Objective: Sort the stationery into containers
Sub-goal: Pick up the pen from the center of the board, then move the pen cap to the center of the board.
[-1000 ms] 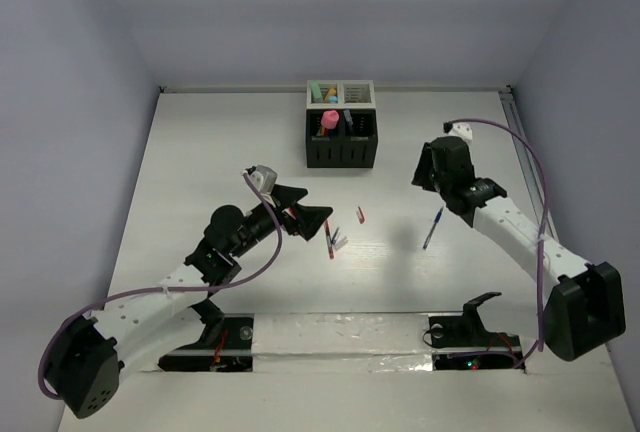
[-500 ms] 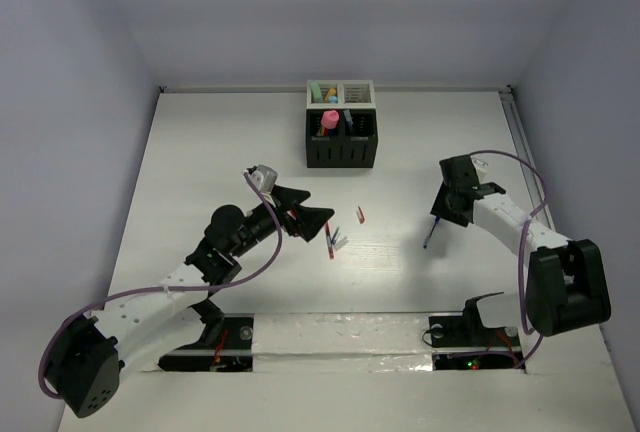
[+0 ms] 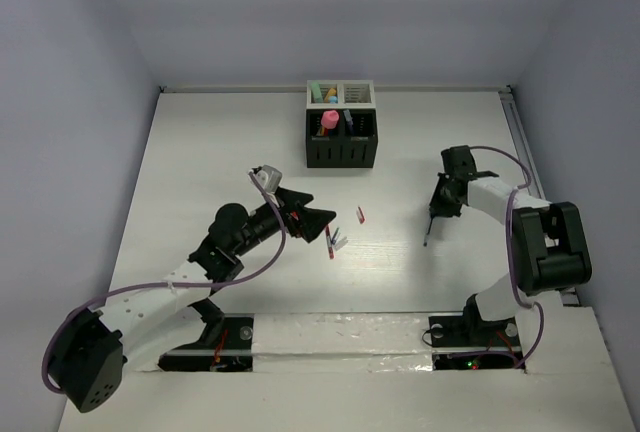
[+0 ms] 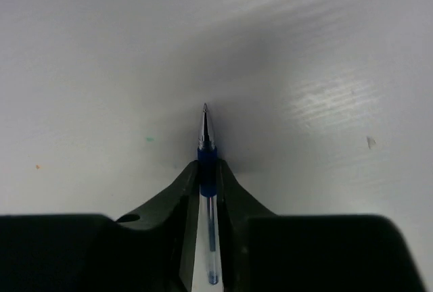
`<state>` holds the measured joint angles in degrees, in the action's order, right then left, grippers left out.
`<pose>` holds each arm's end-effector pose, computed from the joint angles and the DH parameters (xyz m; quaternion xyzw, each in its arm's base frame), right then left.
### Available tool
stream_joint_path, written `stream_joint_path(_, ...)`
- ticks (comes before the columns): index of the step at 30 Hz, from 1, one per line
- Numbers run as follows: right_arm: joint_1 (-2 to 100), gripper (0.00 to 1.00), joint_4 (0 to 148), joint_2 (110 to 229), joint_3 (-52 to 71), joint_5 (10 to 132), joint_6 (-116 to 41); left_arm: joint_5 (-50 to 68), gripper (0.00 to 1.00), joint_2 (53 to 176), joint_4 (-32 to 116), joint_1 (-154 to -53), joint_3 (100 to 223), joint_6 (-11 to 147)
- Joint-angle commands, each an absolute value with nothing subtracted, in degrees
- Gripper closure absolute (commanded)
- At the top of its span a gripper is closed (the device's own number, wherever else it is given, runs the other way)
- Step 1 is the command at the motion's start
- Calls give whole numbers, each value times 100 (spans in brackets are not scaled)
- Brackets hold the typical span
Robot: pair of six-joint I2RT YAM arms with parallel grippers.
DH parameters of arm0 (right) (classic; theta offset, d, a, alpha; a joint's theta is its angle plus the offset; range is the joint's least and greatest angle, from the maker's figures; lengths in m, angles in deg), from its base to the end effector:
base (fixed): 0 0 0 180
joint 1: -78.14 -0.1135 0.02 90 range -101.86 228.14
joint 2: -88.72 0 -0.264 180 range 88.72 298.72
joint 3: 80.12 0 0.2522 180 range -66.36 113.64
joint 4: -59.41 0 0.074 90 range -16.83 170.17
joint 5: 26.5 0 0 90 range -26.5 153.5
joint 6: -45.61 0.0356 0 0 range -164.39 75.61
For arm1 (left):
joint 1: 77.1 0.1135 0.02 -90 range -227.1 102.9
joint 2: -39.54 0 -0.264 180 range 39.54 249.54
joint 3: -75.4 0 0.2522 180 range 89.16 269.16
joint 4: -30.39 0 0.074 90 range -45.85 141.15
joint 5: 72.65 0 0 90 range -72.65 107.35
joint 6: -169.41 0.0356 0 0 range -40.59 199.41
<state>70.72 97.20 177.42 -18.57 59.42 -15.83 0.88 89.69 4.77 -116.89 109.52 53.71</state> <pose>0.2827 0.0343 0.1631 0.1865 0.9576 0.0339 0.2169 0.1471 -0.1357 0.2646 0.1869 0.6206 -0.4866 0.5857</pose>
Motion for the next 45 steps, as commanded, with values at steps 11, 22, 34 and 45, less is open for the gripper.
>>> stream_joint_path(11,6394,100,8910,16301,-2004,6533,-1723,-698,25,9761,-163,-11717,11245,5199)
stream_joint_path(22,3956,100,5894,15753,-2242,6912,-1520,-1113,27,10616,-402,-11717,11421,5119)
stream_joint_path(34,3499,100,4462,15771,-2645,7387,-1336,-639,39,10968,-480,-11717,11474,5137)
stream_joint_path(45,3393,100,4074,15842,-2874,7361,-1310,-568,100,10985,-630,-11717,11447,5110)
